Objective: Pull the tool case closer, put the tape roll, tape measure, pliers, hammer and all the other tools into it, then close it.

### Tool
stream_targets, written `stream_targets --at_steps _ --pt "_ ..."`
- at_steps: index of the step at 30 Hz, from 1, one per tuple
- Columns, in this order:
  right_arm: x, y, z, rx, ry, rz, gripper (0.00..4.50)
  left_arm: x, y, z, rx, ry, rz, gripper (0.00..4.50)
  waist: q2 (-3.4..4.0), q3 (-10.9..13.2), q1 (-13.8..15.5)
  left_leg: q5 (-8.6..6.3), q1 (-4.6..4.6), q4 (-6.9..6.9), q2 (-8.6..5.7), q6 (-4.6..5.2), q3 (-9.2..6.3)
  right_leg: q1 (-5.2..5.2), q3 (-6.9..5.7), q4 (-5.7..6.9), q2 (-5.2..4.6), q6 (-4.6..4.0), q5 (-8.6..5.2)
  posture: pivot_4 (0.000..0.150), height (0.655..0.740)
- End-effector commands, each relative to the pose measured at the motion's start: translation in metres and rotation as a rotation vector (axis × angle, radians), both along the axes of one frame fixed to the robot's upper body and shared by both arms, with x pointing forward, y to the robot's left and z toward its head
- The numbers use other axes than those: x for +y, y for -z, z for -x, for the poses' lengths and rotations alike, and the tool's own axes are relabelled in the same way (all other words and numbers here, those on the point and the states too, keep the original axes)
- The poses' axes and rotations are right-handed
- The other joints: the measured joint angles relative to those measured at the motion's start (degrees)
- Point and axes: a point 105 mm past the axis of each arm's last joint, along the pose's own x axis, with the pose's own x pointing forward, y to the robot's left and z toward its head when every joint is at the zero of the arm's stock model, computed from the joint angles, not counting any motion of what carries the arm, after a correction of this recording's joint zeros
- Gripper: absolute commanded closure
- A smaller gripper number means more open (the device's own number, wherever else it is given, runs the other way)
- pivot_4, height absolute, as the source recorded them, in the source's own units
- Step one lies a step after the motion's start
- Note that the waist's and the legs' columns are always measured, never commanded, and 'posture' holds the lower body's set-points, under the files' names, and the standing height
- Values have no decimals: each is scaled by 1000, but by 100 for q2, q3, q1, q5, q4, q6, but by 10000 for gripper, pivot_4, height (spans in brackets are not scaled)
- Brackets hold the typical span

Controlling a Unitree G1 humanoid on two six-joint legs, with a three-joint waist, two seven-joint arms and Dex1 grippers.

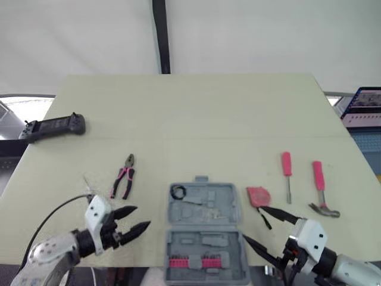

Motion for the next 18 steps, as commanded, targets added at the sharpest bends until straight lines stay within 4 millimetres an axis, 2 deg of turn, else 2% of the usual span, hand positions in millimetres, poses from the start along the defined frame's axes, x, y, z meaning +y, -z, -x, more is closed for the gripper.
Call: stream_targets --at_steps 1,6,12,18 --pt "-9 -1 2 0 39 -8 0 4 -8 15 -48 -34 -26 301 0 0 20 -1 1 0 0 0 2 0 1 0 0 -1 -1 1500 7400" --pt "-25 6 7 29 92 11 0 17 7 39 -23 -84 -51 301 1 -1 30 -5 0 0 0 3 12 0 4 -9 1 -5 -3 1500 7400" --pt "-39 7 14 50 111 36 0 25 12 60 -20 -94 -52 301 1 -1 29 -12 0 -1 0 11 18 0 8 -14 2 -9 -5 1500 7400" --pt "-42 9 14 58 108 46 0 15 4 51 -54 -87 -48 301 2 -2 32 -14 0 0 0 13 20 3 9 -17 2 -10 -5 1500 7400"
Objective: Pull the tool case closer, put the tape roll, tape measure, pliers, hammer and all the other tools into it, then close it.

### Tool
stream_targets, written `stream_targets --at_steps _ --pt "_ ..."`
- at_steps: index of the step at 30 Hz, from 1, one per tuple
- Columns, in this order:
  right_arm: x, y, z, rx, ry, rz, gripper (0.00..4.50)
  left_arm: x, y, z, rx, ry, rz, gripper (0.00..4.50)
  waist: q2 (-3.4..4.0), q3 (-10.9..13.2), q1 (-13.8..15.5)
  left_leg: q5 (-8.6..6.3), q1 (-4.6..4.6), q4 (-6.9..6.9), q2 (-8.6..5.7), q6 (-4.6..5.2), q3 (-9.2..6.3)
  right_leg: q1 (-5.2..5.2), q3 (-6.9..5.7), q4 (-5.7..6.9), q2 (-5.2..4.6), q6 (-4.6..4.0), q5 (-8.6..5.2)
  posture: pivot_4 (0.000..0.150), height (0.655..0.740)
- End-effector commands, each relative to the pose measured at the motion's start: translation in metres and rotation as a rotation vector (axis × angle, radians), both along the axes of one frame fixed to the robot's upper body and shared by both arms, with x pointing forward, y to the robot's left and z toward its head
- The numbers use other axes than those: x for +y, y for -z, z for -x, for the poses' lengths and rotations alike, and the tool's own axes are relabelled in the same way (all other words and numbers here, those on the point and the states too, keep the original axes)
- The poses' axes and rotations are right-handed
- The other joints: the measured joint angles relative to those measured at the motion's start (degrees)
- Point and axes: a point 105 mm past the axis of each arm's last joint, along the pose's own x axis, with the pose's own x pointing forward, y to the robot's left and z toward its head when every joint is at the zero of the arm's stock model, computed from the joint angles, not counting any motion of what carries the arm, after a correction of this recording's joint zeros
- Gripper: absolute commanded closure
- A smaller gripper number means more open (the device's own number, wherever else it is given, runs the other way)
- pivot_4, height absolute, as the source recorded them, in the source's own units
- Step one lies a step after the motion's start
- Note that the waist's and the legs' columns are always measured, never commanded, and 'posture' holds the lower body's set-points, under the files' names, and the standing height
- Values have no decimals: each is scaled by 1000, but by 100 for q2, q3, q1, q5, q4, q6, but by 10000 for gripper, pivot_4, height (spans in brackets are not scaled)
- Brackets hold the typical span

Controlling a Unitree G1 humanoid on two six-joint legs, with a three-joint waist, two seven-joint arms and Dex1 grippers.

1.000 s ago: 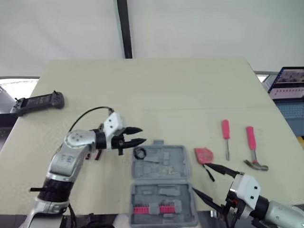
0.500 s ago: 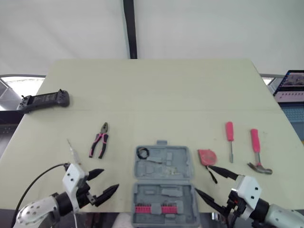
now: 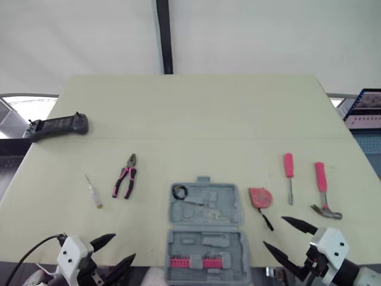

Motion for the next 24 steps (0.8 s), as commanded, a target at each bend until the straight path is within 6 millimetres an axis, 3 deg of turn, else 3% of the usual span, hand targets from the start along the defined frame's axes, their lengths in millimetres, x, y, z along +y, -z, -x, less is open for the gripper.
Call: stream_targets --at_steps 1,7,12,19,24 --pt "-1 -5 0 -21 -19 2 0 -7 -8 -4 -32 18 5 301 1 -1 -4 0 0 0 0 0 0 0 0 0 0 0 0 1500 7400" --pt "-7 -7 -7 -10 53 13 0 -38 -42 -15 -127 279 130 301 7 -3 29 1 0 1 0 -1 -4 0 -2 2 0 0 0 1500 7400" --pt "-12 -7 -13 1 179 -8 0 -49 -56 -23 -197 434 156 301 32 -18 -35 0 1 -1 0 -2 -2 0 -1 2 0 0 0 1500 7400" --pt "-7 -1 -19 54 360 -94 0 -52 -59 -29 -235 496 161 301 38 -21 -121 1 4 -6 2 -3 -2 -3 -1 10 2 0 0 1500 7400" --pt "9 1 -29 70 411 -144 0 -53 -57 -33 -244 487 150 301 42 -23 -131 1 4 -6 2 -3 -5 -9 -1 14 2 0 0 1500 7400"
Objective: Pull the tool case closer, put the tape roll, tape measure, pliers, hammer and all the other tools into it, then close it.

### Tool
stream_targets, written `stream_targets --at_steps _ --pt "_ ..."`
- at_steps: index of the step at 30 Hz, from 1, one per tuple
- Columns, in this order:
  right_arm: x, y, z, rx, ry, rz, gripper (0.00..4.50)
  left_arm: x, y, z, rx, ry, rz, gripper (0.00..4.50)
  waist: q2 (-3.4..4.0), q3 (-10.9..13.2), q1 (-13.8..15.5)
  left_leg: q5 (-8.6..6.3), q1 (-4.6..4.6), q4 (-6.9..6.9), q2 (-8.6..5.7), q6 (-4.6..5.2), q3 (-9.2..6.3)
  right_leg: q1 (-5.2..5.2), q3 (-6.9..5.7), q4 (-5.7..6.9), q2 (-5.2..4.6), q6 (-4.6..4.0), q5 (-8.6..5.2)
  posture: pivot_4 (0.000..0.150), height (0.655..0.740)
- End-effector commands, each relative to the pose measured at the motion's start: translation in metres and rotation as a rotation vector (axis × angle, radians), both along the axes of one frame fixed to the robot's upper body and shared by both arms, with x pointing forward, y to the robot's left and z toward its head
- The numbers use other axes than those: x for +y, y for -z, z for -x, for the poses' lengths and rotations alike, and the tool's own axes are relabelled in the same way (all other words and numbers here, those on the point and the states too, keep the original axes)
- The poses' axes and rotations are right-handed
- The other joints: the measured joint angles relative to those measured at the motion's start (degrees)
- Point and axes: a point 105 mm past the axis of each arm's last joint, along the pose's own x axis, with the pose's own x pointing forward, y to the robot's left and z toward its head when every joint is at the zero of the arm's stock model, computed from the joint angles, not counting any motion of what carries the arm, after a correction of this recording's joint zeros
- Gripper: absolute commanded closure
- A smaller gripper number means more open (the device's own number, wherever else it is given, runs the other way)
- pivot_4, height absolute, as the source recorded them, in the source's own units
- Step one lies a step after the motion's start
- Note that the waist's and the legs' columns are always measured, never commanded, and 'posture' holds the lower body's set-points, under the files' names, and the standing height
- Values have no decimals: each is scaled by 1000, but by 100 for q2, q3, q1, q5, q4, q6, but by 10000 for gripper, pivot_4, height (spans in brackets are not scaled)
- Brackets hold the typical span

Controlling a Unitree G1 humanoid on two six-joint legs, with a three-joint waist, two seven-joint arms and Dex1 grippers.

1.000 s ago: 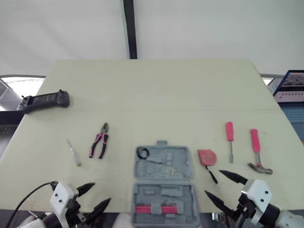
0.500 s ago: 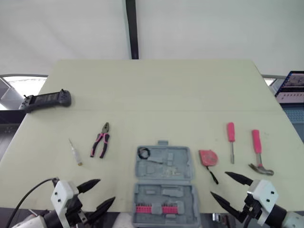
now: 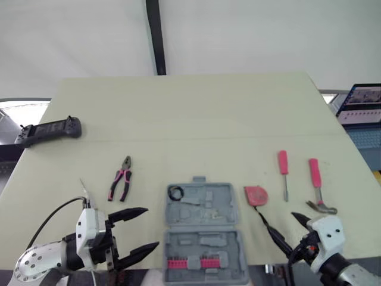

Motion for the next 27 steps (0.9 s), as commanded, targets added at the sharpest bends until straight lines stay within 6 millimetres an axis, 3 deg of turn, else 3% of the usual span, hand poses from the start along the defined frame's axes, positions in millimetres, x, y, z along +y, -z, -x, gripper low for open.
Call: stream_targets --at_steps 1,9,17,27 --pt "13 -5 -7 -12 17 -11 0 -4 -2 -1 -23 11 5 301 3 -1 1 0 -1 0 0 0 0 -2 0 0 0 0 0 1500 7400" --pt "13 23 -25 121 76 45 0 -7 -4 0 -34 8 -7 301 3 -1 2 0 -2 0 -1 0 1 -6 4 2 -1 0 0 1500 7400" --pt "15 31 -39 157 102 62 0 -9 -4 0 -43 -1 -14 301 3 -1 -5 0 -3 0 -1 0 2 -8 4 3 0 0 0 1500 7400" --pt "20 32 -42 172 104 46 0 -12 -7 -1 -53 -7 -29 301 4 -1 -6 0 -3 -2 -1 0 1 -10 4 3 0 1 0 1500 7400"
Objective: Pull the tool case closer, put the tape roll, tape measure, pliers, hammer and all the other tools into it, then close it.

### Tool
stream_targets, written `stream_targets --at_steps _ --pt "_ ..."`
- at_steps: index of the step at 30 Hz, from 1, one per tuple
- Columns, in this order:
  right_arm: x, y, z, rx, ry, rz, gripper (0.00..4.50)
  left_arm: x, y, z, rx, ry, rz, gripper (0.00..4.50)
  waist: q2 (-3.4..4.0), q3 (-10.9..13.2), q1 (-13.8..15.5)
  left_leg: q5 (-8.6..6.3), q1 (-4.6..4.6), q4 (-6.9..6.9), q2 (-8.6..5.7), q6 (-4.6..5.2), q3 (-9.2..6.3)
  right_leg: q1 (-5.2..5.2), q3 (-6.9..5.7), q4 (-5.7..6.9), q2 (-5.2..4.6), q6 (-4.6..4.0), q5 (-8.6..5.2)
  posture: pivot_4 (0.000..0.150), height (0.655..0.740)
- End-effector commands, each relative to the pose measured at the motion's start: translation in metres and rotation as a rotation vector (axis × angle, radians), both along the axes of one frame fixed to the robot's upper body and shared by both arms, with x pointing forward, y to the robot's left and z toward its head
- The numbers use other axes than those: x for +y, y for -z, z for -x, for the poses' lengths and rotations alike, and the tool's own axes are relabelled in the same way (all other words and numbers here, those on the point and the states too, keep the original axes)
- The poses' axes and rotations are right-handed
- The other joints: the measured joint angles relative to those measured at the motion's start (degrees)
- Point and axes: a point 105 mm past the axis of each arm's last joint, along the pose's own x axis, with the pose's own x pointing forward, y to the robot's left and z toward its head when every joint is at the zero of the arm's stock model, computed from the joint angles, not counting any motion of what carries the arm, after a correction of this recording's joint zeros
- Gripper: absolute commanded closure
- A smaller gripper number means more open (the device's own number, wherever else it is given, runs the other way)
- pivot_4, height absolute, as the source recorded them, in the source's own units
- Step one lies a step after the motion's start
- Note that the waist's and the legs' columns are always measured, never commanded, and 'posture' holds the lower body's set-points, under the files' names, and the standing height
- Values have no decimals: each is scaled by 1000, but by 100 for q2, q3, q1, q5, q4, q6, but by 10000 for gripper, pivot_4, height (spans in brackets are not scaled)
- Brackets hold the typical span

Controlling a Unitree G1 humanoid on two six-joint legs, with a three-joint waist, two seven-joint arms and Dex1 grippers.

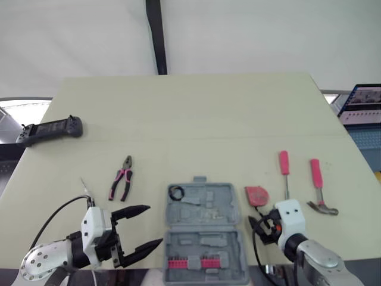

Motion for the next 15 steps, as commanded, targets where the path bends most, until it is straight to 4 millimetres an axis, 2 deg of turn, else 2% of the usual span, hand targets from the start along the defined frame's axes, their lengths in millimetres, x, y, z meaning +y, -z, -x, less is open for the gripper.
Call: stream_targets --at_steps 1,14,15 --pt "4 -5 -3 -21 1 -6 0 -8 -10 2 -41 26 -12 301 0 0 0 0 0 0 0 0 0 0 0 0 0 0 0 1500 7400" --pt "10 -4 -7 -3 9 -40 0 -20 -23 -3 -56 26 -23 301 1 0 -2 0 0 -3 0 -1 -1 -1 1 -1 0 0 0 1500 7400" --pt "10 -4 -7 -1 8 -42 2571 -20 -23 -4 -57 26 -23 12 1 1 -2 1 0 -3 0 -1 -1 -2 1 0 0 0 0 1500 7400"
